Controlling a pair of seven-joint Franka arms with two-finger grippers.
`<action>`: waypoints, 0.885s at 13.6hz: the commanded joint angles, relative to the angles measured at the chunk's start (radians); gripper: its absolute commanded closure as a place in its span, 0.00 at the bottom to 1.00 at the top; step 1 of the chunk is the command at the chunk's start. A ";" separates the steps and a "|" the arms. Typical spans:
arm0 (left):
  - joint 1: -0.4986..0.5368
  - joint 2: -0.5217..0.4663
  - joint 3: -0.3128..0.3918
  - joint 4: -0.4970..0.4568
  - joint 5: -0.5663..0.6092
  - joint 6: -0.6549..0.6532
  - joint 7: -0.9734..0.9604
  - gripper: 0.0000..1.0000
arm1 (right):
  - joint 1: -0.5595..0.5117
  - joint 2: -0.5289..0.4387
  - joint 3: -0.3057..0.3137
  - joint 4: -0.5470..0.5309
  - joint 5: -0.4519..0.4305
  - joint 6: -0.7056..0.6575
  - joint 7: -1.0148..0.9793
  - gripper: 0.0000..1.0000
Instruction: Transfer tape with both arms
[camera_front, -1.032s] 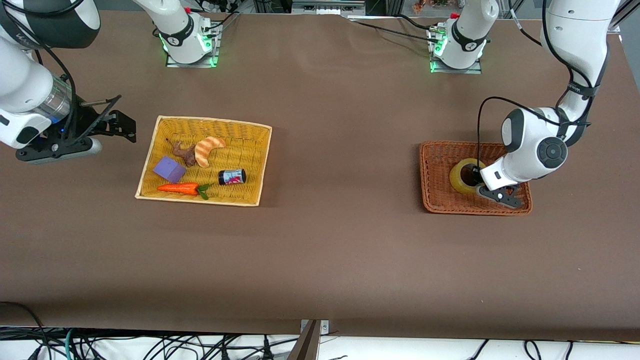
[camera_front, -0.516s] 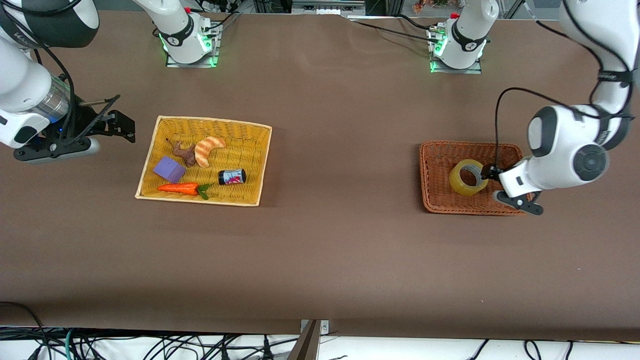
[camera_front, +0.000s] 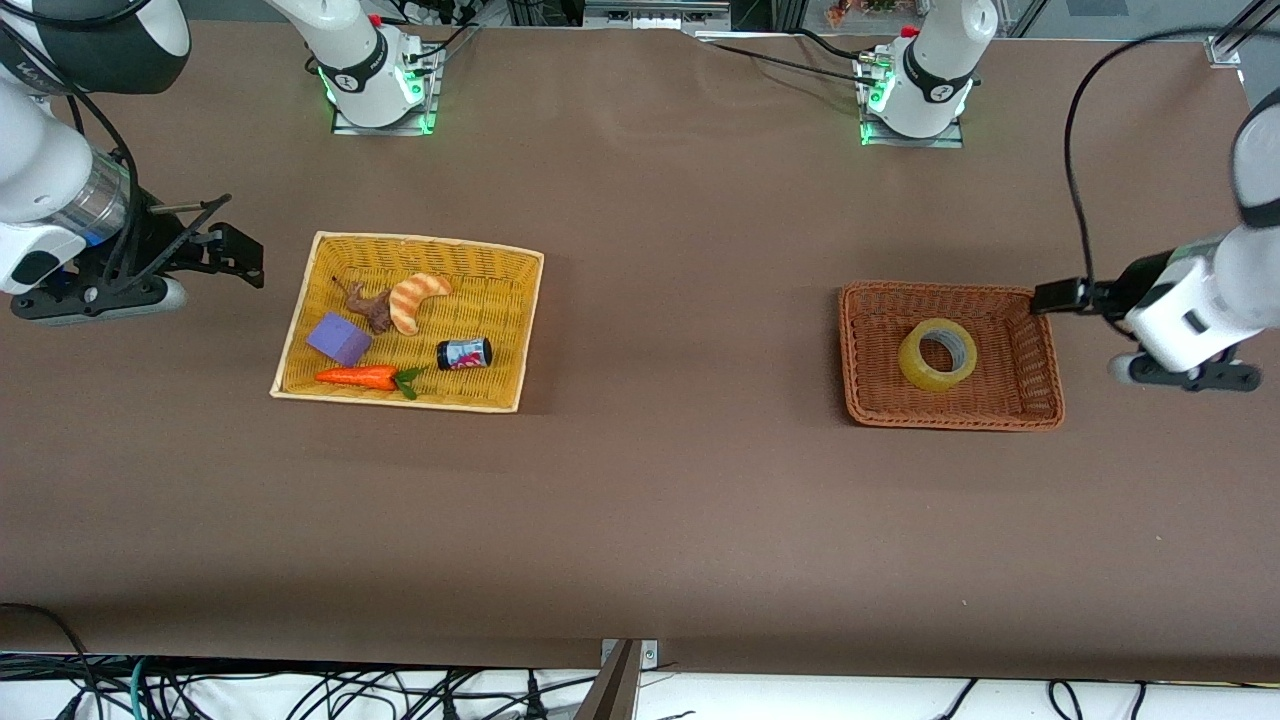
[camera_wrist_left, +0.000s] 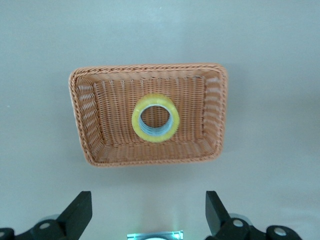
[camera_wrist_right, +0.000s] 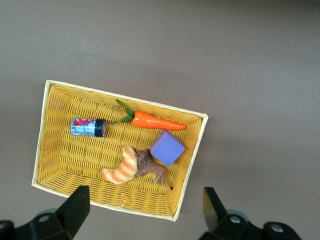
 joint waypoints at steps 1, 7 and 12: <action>-0.029 -0.075 0.011 0.027 0.035 -0.043 -0.022 0.00 | -0.005 -0.010 0.004 0.010 -0.010 -0.021 0.015 0.00; -0.024 -0.268 0.032 -0.198 -0.015 -0.009 -0.014 0.00 | -0.005 -0.010 0.004 0.010 -0.010 -0.026 0.015 0.00; -0.024 -0.270 0.021 -0.229 -0.003 0.019 -0.022 0.00 | -0.005 -0.010 0.004 0.010 -0.010 -0.027 0.015 0.00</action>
